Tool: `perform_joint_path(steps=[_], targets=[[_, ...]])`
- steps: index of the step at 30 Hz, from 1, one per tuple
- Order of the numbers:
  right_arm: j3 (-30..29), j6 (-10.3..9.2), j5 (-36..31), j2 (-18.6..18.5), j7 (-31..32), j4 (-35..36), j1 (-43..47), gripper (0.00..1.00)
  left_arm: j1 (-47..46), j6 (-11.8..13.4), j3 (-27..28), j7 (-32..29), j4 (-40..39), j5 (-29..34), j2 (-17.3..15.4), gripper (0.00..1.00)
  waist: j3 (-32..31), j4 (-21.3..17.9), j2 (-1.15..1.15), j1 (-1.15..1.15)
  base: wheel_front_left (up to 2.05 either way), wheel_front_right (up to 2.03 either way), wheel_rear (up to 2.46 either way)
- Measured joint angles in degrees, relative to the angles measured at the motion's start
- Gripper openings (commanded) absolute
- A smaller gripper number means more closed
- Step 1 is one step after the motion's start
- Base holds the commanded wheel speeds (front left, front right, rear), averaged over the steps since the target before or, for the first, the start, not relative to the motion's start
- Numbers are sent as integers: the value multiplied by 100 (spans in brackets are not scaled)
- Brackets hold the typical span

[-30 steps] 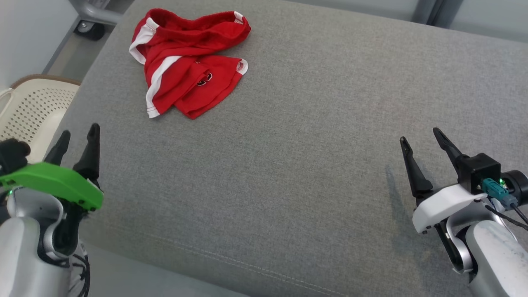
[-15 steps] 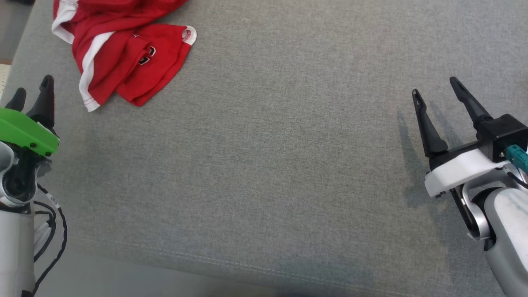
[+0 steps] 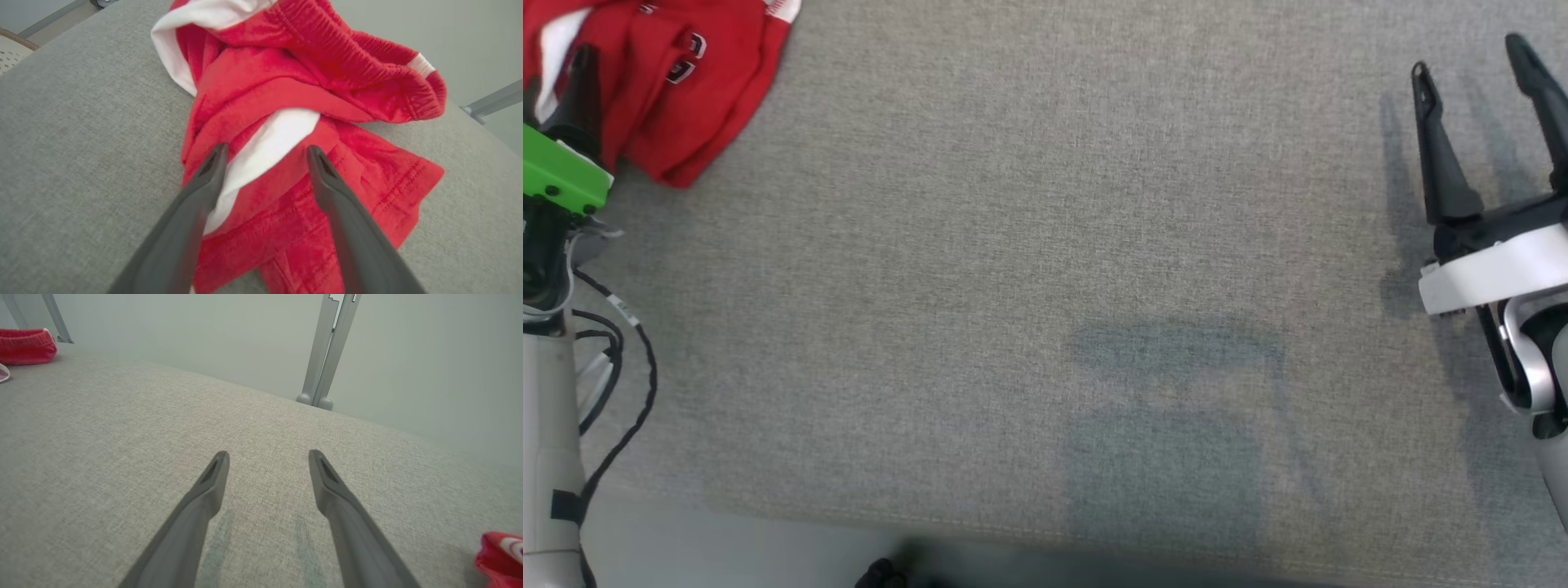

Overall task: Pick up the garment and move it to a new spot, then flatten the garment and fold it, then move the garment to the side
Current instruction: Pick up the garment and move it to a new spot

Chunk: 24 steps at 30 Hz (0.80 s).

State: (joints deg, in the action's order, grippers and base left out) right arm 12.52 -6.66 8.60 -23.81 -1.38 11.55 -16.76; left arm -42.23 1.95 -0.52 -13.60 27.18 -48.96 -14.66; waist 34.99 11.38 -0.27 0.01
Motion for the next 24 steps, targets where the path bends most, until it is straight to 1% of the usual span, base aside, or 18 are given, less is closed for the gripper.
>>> perform_joint_path(steps=[6,10,11,12,13,15,17,19,22,24], targets=[[-25,-4,-67,20,-10,71,-220,100,-166,15,-11,162,411,352,-244,100,403,-62,0,0,0,0,0],[-55,-9,-67,48,-38,64,-265,100,-358,15,-94,211,657,423,-331,100,562,-130,0,0,0,0,0],[-55,-9,-67,54,-59,55,-265,100,-380,14,-98,211,719,423,-339,35,568,-146,0,0,0,0,0],[-59,-9,-67,58,-62,44,-265,100,-404,8,-104,212,756,423,-342,0,570,-158,0,0,0,0,0],[-64,-10,-67,66,-66,29,-265,100,-428,-3,-124,213,772,423,-343,0,565,-165,0,0,0,0,0],[-58,-38,-67,112,-112,-19,-265,100,-498,-105,-148,275,786,420,-322,0,538,-172,0,0,0,0,0],[-57,-42,-67,185,-149,-51,-265,100,-541,-200,-158,379,773,417,-233,0,502,-182,0,0,0,0,0],[-60,-42,-66,227,-221,-131,-264,100,-569,-358,-252,466,728,419,-175,0,450,-188,0,0,0,0,0],[-62,-43,-64,264,-319,-261,-263,100,-602,-678,-472,571,513,419,68,0,344,-190,0,0,0,0,0],[-64,-43,-57,335,-376,-349,-260,100,-610,-805,-669,632,333,419,274,0,256,-188,0,0,0,0,0]])
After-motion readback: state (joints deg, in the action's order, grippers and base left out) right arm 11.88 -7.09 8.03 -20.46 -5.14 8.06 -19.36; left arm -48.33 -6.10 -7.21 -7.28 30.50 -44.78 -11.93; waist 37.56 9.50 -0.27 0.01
